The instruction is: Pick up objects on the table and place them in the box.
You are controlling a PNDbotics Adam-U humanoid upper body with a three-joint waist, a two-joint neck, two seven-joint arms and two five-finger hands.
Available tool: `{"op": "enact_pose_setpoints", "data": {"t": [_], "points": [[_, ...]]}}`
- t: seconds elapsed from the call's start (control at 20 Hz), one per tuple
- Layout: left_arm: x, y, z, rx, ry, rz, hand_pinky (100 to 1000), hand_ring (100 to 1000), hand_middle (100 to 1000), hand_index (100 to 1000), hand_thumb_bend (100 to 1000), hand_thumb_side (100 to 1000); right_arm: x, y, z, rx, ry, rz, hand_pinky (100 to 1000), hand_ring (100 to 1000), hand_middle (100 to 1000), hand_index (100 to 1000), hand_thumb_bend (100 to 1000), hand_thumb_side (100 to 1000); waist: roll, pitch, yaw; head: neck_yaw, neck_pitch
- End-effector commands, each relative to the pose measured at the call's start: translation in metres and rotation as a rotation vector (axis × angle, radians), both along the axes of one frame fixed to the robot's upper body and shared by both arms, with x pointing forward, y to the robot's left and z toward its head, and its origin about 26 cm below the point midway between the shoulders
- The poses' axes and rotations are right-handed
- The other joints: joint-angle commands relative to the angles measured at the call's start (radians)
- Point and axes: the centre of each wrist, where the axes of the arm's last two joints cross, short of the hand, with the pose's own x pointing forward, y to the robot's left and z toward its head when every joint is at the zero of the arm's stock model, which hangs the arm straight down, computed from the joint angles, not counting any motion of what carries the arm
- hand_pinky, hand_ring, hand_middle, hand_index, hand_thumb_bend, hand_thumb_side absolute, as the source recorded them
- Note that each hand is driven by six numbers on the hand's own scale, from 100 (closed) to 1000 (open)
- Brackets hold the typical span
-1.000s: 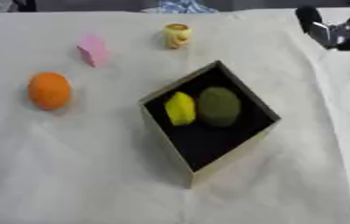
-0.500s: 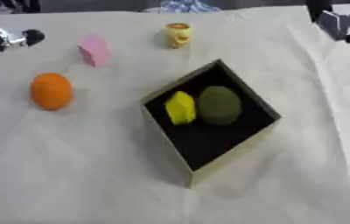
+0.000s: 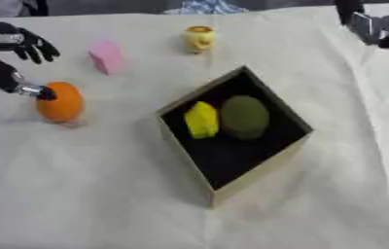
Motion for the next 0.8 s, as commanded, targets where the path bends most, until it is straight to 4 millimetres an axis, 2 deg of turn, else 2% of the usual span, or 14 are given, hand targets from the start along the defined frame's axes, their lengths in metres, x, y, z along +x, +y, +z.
{"op": "enact_pose_setpoints", "data": {"t": [0.05,0.25,0.35,0.6,0.8], "points": [[0.004,0.007,0.007,0.031,0.009,0.029,846,814,799,907,645,340,-0.003,-0.002,0.010,0.002,-0.036,-0.009,890,923,703,804,100,314,-0.004,-0.025,-0.001,0.002,-0.009],[0.014,0.011,0.001,0.033,0.008,0.071,838,809,791,906,671,192,-0.003,-0.003,0.009,0.018,-0.035,-0.008,890,922,698,800,100,313,-0.008,-0.024,-0.004,0.004,-0.012],[0.019,0.013,-0.001,0.036,-0.009,0.094,834,803,778,893,682,168,-0.003,-0.003,0.008,0.034,-0.032,-0.008,891,922,694,796,100,313,-0.009,-0.022,-0.004,0.005,-0.014],[0.031,0.015,-0.008,0.060,-0.040,0.144,833,801,773,888,695,168,-0.004,-0.006,0.005,0.077,-0.024,-0.014,892,921,687,789,100,315,-0.010,-0.018,-0.007,0.011,-0.017],[0.040,0.020,-0.016,0.067,-0.040,0.172,826,794,761,869,659,193,-0.005,-0.009,0.003,0.101,-0.020,-0.022,893,921,683,786,100,315,-0.012,-0.013,-0.010,0.014,-0.020]]}}
